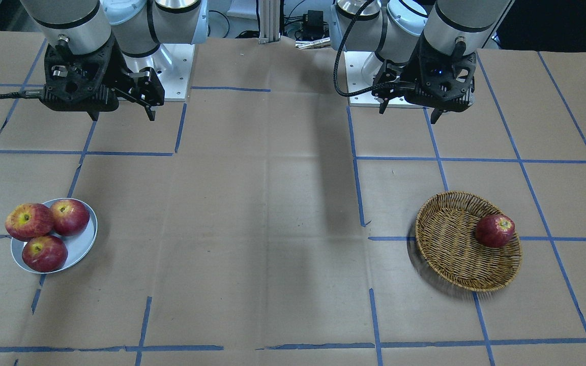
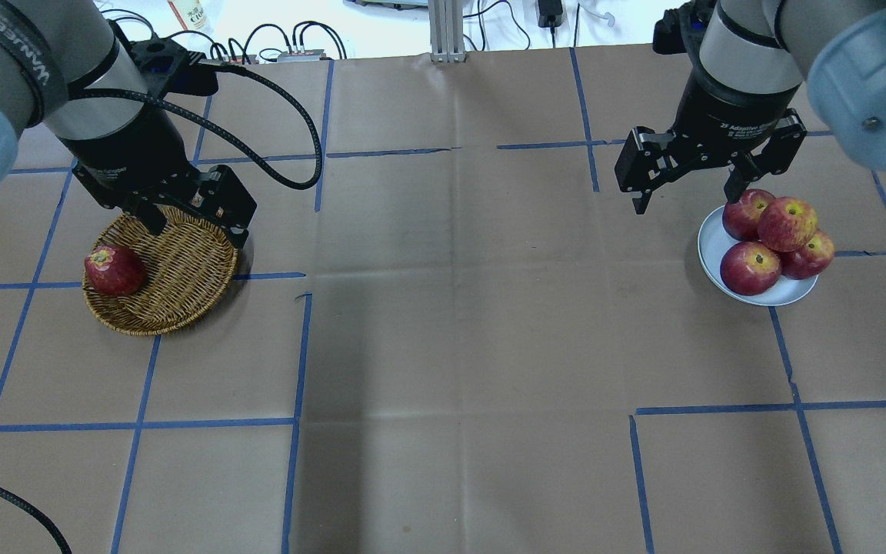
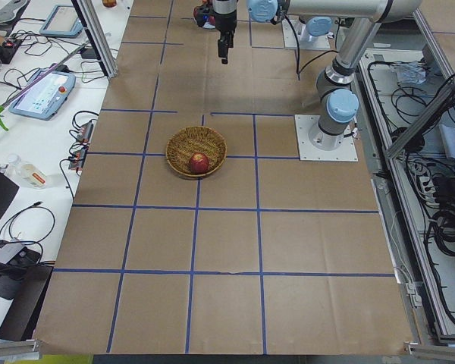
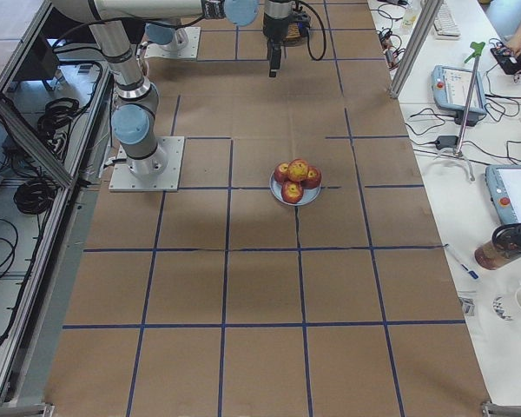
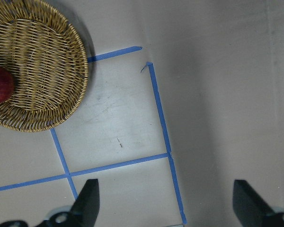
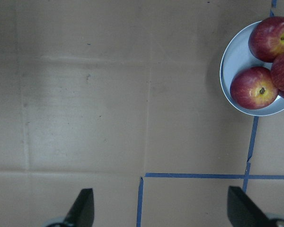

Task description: Transfer apple from basket to plate

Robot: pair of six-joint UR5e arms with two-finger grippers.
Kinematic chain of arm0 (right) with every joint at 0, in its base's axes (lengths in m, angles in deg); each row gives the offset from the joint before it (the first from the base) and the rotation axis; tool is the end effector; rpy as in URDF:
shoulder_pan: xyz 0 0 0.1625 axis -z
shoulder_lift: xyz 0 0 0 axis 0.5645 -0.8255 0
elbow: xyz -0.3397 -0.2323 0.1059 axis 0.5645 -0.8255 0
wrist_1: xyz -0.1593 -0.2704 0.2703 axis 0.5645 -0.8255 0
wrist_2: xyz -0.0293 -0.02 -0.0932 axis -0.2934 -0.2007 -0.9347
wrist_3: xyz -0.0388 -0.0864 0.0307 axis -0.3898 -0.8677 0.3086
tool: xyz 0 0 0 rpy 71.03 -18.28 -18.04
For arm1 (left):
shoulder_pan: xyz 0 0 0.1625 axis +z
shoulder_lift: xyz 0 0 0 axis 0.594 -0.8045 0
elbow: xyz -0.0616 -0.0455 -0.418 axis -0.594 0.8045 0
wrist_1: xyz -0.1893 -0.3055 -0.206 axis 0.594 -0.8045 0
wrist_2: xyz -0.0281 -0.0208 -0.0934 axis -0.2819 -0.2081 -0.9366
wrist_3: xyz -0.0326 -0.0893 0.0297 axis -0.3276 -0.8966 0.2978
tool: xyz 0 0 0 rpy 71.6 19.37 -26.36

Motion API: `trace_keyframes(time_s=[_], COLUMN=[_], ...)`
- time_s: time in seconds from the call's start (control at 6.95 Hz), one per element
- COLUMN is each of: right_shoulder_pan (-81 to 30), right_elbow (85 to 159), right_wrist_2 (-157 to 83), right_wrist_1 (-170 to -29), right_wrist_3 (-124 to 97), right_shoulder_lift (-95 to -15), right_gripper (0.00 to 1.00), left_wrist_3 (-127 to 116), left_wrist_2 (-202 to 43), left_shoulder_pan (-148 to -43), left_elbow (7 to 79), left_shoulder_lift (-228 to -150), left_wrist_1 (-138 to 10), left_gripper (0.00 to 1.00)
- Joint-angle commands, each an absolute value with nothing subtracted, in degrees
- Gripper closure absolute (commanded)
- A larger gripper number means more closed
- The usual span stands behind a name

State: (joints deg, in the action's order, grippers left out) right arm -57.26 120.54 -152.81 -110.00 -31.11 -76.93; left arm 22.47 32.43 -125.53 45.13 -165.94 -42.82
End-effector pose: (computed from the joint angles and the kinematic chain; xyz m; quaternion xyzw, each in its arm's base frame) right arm 0.1423 -0.4730 0.4829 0.0250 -0.9991 -0.0242 0.0224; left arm -0.1250 -0.4587 0.4838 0.1079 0.9934 0.0388 0.0008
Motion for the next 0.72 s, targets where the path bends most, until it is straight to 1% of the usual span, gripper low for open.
trace_keyframes(time_s=[0.0,0.58], right_shoulder_pan=[-57.2,-57.2], right_elbow=[120.6,120.5], right_wrist_2=[-152.8,-152.4], right_wrist_1=[-110.7,-110.7], right_wrist_3=[-29.1,-29.0], right_shoulder_lift=[-77.1,-77.1], right_gripper=[0.0,0.0], left_wrist_3=[22.6,22.4], left_wrist_2=[32.5,32.5], left_shoulder_pan=[-125.6,-125.5], left_elbow=[45.1,45.1], left_shoulder_lift=[-165.9,-165.5], left_wrist_1=[-42.9,-42.8], left_gripper=[0.01,0.01])
